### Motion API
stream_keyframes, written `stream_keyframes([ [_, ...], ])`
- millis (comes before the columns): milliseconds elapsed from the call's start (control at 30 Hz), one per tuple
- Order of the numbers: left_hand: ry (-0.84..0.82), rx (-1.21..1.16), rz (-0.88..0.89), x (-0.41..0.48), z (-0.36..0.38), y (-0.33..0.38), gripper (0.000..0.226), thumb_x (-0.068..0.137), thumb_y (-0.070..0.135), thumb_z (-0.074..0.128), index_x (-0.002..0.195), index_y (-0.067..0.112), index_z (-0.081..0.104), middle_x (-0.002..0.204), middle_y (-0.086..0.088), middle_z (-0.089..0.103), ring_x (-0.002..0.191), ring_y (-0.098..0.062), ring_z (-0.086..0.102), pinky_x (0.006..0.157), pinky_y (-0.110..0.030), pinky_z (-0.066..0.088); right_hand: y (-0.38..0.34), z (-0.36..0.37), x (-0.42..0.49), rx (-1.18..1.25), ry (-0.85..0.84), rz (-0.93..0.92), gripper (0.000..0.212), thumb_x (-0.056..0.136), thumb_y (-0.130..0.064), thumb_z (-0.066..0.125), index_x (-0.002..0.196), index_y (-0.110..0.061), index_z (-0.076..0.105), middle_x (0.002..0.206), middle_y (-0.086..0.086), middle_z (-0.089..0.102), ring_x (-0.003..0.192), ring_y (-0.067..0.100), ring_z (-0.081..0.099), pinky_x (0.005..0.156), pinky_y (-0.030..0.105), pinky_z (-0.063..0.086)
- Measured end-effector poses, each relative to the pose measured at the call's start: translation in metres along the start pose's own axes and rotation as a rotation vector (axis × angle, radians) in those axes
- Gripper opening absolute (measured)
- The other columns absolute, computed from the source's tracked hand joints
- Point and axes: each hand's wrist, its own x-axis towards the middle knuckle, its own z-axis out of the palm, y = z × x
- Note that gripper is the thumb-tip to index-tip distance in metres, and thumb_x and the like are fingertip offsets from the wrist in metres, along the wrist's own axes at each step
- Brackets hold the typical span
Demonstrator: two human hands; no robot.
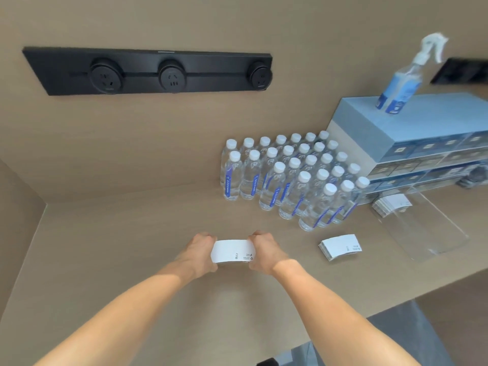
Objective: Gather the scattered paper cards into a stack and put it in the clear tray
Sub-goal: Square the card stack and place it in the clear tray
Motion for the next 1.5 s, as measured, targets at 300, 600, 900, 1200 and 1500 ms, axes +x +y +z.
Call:
stream_keyframes([
  [300, 0.016, 0.045, 0.128, 0.045, 0.016, 0.090, 0.027, 0.069, 0.015, 0.071, 0.077, 0.022, 0.046, 0.092, 0.004, 0.040, 0.095, -0.021, 0.052, 0.065, -0.028, 0.040, 0.089, -0.048, -0.020, 0.006, 0.051, 0.078, 0.043, 0.070, -0.012, 0.076, 0.110, -0.007, 0.060, 0.118, 0.007, 0.050, 0.101, 0.030, 0.059, 0.084, 0.033, 0.052],
  [600, -0.023, -0.038, 0.057, 0.085, 0.078, 0.218, 0.026, 0.066, 0.020, 0.068, 0.071, 0.027, 0.043, 0.090, 0.008, 0.038, 0.088, -0.017, 0.050, 0.054, -0.023, 0.036, 0.229, -0.096, -0.039, -0.029, -0.027, 0.063, 0.042, 0.068, -0.019, 0.080, 0.107, -0.013, 0.064, 0.117, 0.006, 0.059, 0.102, 0.026, 0.062, 0.085, 0.030, 0.054],
  [900, 0.003, -0.056, 0.017, 0.113, 0.115, 0.305, 0.027, 0.070, 0.023, 0.072, 0.084, 0.023, 0.048, 0.111, 0.001, 0.044, 0.106, -0.023, 0.053, 0.080, -0.036, 0.053, 0.316, -0.133, -0.044, -0.093, -0.059, 0.012, 0.037, 0.070, -0.014, 0.078, 0.104, -0.008, 0.065, 0.116, 0.008, 0.057, 0.103, 0.025, 0.060, 0.079, 0.021, 0.045],
  [1200, 0.066, -0.044, -0.029, 0.121, 0.118, 0.306, 0.038, 0.071, 0.028, 0.075, 0.103, 0.018, 0.057, 0.106, 0.002, 0.045, 0.107, -0.024, 0.053, 0.083, -0.034, 0.051, 0.327, -0.136, -0.026, -0.074, -0.071, -0.083, 0.041, 0.073, -0.006, 0.074, 0.112, -0.006, 0.063, 0.124, 0.009, 0.054, 0.110, 0.028, 0.058, 0.091, 0.031, 0.051],
  [1500, 0.044, -0.028, -0.072, 0.131, 0.137, 0.312, 0.038, 0.075, 0.027, 0.075, 0.104, 0.013, 0.057, 0.112, -0.003, 0.049, 0.103, -0.025, 0.055, 0.077, -0.032, 0.048, 0.344, -0.128, -0.021, -0.080, -0.131, -0.065, 0.034, 0.074, -0.010, 0.071, 0.106, -0.007, 0.060, 0.122, 0.012, 0.049, 0.108, 0.029, 0.054, 0.088, 0.033, 0.051],
])
